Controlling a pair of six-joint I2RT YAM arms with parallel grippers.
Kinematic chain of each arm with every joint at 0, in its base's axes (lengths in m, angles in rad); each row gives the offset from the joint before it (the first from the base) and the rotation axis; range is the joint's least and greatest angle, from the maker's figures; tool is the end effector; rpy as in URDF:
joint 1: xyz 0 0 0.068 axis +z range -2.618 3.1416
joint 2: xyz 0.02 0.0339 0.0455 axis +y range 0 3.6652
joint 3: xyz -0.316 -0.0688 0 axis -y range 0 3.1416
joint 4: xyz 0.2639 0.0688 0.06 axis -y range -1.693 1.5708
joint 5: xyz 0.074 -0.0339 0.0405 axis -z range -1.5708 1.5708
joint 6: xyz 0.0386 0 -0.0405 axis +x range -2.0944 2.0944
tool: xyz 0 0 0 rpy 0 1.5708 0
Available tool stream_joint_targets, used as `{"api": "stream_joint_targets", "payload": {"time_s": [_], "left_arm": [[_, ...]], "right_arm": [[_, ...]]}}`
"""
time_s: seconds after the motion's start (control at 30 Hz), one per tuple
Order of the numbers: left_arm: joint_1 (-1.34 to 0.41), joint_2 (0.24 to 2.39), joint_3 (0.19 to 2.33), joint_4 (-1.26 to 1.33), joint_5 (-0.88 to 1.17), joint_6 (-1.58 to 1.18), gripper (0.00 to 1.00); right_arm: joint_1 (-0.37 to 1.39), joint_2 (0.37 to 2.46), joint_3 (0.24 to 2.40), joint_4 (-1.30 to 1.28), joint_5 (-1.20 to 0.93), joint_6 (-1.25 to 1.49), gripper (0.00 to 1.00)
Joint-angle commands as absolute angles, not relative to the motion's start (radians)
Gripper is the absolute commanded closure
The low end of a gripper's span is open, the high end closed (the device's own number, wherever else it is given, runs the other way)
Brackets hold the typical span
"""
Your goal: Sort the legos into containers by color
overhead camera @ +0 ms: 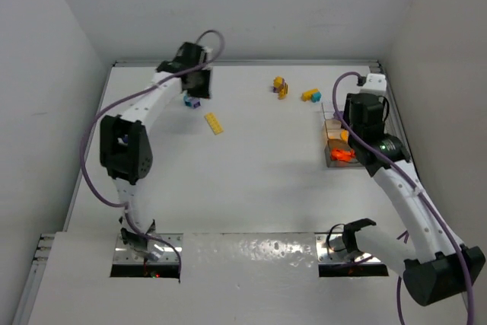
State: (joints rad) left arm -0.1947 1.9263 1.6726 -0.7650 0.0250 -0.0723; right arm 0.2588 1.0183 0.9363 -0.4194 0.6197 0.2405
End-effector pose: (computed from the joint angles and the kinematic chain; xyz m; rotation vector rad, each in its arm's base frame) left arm 0.4507 -0.0899 0.3057 0.1679 2.5892 -0.1300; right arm 0.2131 0.0332 0.3700 0.3523 1.9553 -0.3200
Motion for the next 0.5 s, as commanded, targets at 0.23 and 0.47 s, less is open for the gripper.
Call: {"api": "stream_joint_targets", "payload": {"time_s": [0.23, 0.47], "left_arm": [[-0.643, 2.166, 2.089, -0.687, 0.327, -0.008, 1.0], [-0.831, 2.312, 2.278, -0.531, 0.357, 0.009, 1.0]], "right_arm": [[0.262, 0.888, 1.124, -0.396, 0.717, 0.255, 0.53], [0.262, 0.838, 1.103, -0.379, 0.606, 0.285, 0.54]]}}
